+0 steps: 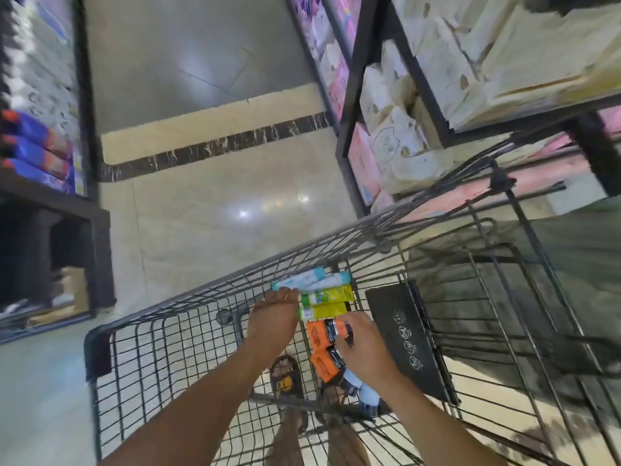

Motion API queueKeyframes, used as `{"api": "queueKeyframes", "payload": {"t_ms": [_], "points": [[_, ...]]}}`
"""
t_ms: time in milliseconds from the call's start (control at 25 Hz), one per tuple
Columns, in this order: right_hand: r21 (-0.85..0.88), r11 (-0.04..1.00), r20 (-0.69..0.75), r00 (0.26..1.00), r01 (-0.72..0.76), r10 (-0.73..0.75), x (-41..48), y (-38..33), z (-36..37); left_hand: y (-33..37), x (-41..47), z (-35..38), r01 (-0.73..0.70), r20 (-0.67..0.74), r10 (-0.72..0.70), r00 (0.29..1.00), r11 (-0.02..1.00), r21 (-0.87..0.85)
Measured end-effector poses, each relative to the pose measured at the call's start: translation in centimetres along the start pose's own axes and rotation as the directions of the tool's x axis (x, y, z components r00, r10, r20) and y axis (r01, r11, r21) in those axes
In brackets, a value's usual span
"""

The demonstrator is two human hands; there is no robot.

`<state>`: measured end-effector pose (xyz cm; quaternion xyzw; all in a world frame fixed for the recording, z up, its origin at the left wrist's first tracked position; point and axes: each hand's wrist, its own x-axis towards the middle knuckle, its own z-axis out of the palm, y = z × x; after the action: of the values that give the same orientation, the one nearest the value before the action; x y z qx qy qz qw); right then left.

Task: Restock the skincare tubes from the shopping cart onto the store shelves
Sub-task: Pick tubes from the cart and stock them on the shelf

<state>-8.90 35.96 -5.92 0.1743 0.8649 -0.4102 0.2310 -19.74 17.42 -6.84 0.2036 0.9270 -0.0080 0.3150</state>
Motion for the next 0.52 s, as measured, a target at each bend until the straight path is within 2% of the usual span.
{"api": "queueKeyframes", "payload": {"t_ms": [160,280,400,520], "points": [[0.066,0.997,-0.003,0.999,-0.047,0.048,1.4,2.6,3.3,-0.8,6.1,4.5,0.014,0.057,-0.010,0.998,0.997,-0.071],[0.149,0.986,-0.068,0.994,-0.079,0.090,1.9,5.0,5.2,-0.8,8.9,7.4,0.024,0.049,-0.019,0.999,0.992,-0.121],[0.192,0.979,-0.098,0.991,-0.074,0.094,1.7,6.3,5.7,-0.8,9.7,8.9,0.015,-0.013,-0.018,1.000,0.975,-0.220],[0.180,0.982,-0.127,0.988,-0.062,0.086,1.8,6.5,5.4,-1.2,9.7,8.9,-0.028,-0.110,0.004,0.994,0.976,-0.217]]}}
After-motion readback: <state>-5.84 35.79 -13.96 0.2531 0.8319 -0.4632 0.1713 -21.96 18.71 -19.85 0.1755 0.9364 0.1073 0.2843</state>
